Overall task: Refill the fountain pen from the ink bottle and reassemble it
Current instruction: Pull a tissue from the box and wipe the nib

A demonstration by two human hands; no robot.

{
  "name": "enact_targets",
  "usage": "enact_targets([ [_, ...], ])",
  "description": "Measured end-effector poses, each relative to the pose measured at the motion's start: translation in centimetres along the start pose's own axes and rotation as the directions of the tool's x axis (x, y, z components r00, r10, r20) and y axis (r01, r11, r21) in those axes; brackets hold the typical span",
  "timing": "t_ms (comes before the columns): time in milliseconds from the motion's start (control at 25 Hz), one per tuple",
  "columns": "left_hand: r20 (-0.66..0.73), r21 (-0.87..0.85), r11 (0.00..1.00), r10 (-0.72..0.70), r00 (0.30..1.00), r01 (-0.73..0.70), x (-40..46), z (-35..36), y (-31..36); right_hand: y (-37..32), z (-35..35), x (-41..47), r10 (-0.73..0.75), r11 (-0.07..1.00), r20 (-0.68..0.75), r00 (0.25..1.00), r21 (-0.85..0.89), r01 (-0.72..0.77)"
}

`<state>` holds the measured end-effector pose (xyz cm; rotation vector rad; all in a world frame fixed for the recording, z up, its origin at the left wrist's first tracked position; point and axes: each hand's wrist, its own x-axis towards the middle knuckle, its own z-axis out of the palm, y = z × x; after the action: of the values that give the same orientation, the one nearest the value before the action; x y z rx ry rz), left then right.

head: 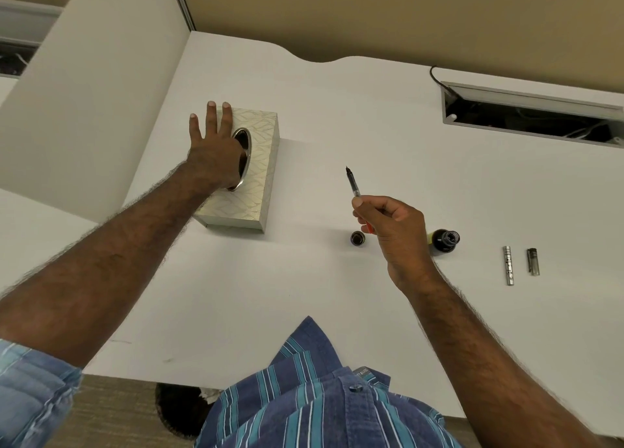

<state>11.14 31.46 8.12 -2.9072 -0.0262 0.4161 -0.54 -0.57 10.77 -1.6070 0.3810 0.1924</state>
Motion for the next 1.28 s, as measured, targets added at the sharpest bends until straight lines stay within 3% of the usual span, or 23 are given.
enact_targets([
  [240, 0.041, -0.132, 0.990, 0.059, 0.997, -0.053, 0.1, -0.7, -0.8, 0.0, 0.1, -0.1, 0.001, 1.000, -0.008, 1.000, 0.006, -0.001],
  [680, -0.045, -0.345, 0.932, 0.104, 0.994, -0.113, -0.6, -1.9, -1.7, 0.2, 0.2, -0.4, 0.006, 1.000, -0.012, 1.000, -0.004, -0.006],
  [840, -0.090, -0.527, 0.837, 0.120, 0.989, -0.150, -1.3, -2.6, -3.1, 0.1, 0.2, -0.5, 0.011, 1.000, -0.010, 1.000, -0.004, -0.011],
  [1000, -0.220, -0.536, 0.791, 0.205, 0.954, -0.294, -1.5, -2.4, -4.3, 0.1, 0.3, -0.6, 0.014, 1.000, -0.007, 1.000, 0.006, -0.014],
  [1280, -0.376, -0.724, 0.612, 0.035, 0.926, -0.318, -2.9, -4.8, -5.2, -0.1, 0.3, -0.7, 0.001, 1.000, -0.009, 1.000, -0.002, -0.001],
])
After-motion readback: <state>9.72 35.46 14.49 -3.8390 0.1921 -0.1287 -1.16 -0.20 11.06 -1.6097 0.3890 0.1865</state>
